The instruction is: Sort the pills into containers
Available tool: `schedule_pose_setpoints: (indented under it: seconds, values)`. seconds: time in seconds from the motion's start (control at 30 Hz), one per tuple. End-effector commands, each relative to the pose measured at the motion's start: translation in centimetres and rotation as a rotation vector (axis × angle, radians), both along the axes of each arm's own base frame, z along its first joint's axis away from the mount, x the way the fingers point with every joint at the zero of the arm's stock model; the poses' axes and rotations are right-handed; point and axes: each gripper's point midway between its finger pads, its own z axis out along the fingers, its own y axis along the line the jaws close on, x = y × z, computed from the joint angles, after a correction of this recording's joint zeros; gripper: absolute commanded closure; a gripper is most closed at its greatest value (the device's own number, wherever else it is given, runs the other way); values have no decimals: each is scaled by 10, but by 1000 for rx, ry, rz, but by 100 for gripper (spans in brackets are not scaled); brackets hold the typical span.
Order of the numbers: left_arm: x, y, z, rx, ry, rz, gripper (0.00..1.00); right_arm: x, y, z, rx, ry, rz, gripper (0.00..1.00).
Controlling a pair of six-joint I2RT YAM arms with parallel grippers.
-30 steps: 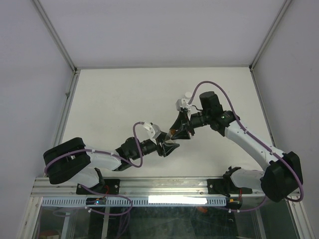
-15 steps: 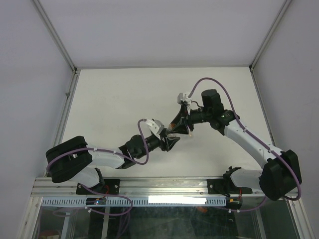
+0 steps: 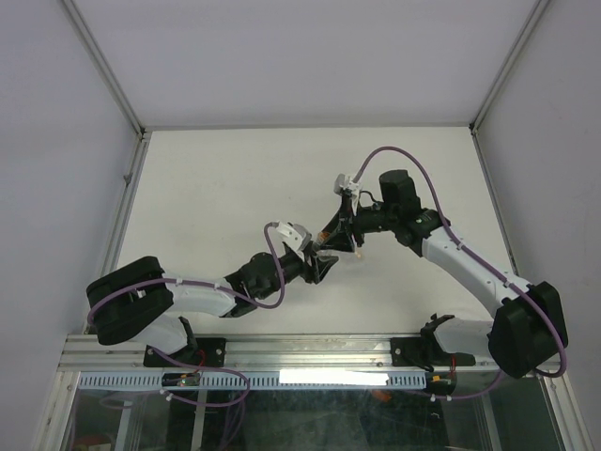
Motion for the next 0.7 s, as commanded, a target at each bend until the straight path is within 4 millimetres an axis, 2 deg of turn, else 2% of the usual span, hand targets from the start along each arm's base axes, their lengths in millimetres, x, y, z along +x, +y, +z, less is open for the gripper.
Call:
schedule_pose_setpoints:
  seconds: [0.0, 0.03, 0.13, 0.17, 0.2, 0.3, 0.4, 0.53, 0.67]
  values:
    - [33, 10, 25, -66, 3, 173, 100, 3, 0, 1, -9, 6, -53, 100]
    - [31, 8, 26, -62, -4, 161, 100, 0, 0, 3, 1, 18, -32, 94]
    - [18, 1, 28, -63, -40, 64, 100, -20, 0, 21, 70, 64, 82, 37]
    - [12, 0, 29, -65, -55, 23, 100, -24, -3, 29, 92, 51, 112, 14]
    - [5, -2, 27, -61, -61, -22, 100, -28, -8, 37, 106, 35, 135, 3]
    - [-23, -2, 34, -81, -98, -197, 100, -40, -23, 54, 134, -56, 197, 1]
    - [-56, 0, 34, -98, -112, -403, 100, -62, -34, 60, 175, -175, 309, 1]
    - [-99, -2, 42, -127, -112, -675, 100, -100, -42, 52, 293, -335, 465, 1]
    - [-112, -9, 42, -125, -90, -785, 100, -109, -41, 46, 312, -338, 497, 2]
